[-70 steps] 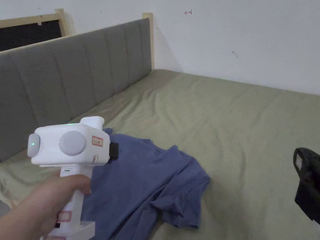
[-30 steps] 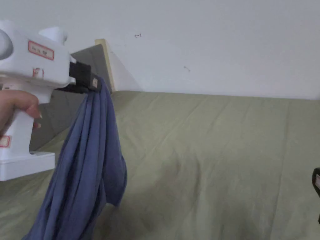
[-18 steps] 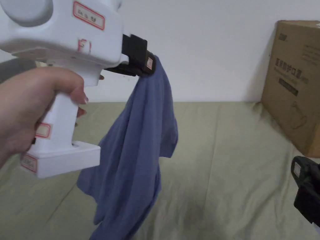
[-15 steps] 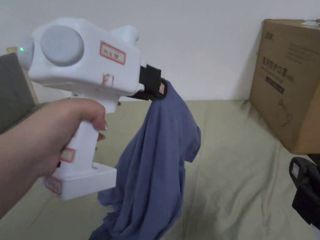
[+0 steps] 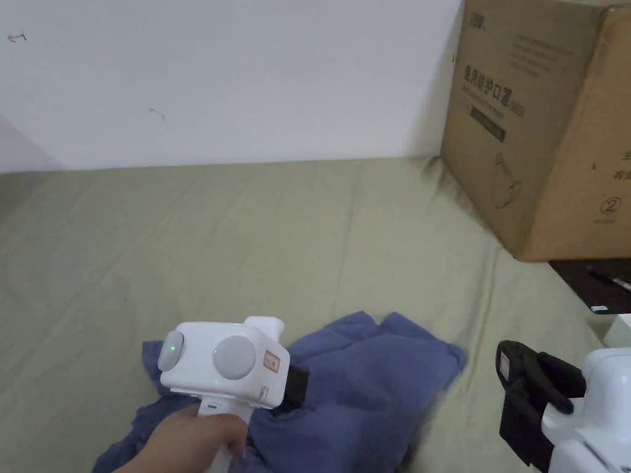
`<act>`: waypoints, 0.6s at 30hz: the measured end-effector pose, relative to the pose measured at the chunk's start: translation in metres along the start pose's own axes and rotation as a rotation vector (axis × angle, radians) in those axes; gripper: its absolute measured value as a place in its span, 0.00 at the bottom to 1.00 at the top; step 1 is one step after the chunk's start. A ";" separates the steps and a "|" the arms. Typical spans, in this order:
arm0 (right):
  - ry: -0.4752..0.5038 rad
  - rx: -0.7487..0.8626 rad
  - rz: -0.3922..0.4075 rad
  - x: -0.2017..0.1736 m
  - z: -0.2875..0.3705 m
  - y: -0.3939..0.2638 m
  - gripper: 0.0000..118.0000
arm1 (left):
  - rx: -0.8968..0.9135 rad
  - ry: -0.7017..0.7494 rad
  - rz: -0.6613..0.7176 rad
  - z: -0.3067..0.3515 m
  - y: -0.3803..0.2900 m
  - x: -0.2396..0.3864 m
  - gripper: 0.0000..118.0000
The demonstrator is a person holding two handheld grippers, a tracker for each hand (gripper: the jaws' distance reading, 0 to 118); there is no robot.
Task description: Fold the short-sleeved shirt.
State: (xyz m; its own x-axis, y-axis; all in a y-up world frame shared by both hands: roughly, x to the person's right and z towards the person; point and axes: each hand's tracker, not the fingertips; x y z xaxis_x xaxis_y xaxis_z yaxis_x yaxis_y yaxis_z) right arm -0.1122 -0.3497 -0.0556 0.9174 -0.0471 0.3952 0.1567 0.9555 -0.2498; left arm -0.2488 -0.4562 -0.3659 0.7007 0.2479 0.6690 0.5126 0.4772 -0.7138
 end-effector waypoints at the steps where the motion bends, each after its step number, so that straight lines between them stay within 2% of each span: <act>1: 0.003 -0.004 0.000 -0.001 -0.001 -0.001 0.00 | 0.005 0.001 -0.006 0.005 0.002 0.000 0.63; 2: 0.005 -0.007 0.001 -0.003 -0.003 -0.001 0.00 | 0.018 0.027 -0.017 0.016 0.002 -0.003 0.89; 3: 0.007 -0.009 0.002 -0.004 -0.004 -0.001 0.00 | 0.068 0.069 -0.037 0.031 0.005 -0.003 1.00; 4: 0.011 -0.009 0.003 -0.006 -0.004 0.000 0.00 | 0.156 0.069 -0.067 0.053 0.008 -0.003 0.98; 8: 0.025 0.020 0.016 -0.008 0.002 0.011 0.00 | 0.316 0.061 -0.105 0.135 -0.002 -0.005 0.98; 13: 0.026 0.161 0.014 -0.010 0.024 0.020 0.00 | 0.636 0.106 -0.111 0.230 -0.071 0.001 0.96; 14: 0.015 0.190 0.012 -0.011 0.028 0.019 0.00 | 0.695 0.115 -0.094 0.236 -0.089 -0.001 0.90; 15: -0.003 0.216 0.009 -0.013 0.032 0.016 0.00 | 0.757 0.127 -0.078 0.245 -0.108 0.001 0.70; 16: -0.020 0.233 -0.003 -0.014 0.036 0.013 0.00 | 0.796 0.144 -0.072 0.251 -0.124 0.003 0.40; 18: -0.024 0.249 -0.028 -0.018 0.042 0.005 0.00 | 0.829 0.216 -0.067 0.249 -0.150 0.006 0.19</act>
State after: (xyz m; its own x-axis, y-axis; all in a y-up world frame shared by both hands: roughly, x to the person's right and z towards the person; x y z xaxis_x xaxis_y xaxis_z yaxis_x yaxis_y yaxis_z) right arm -0.1433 -0.3320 -0.0269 0.9046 -0.0701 0.4205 0.0840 0.9964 -0.0145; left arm -0.4448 -0.3158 -0.2034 0.8043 0.0714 0.5900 0.0871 0.9678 -0.2360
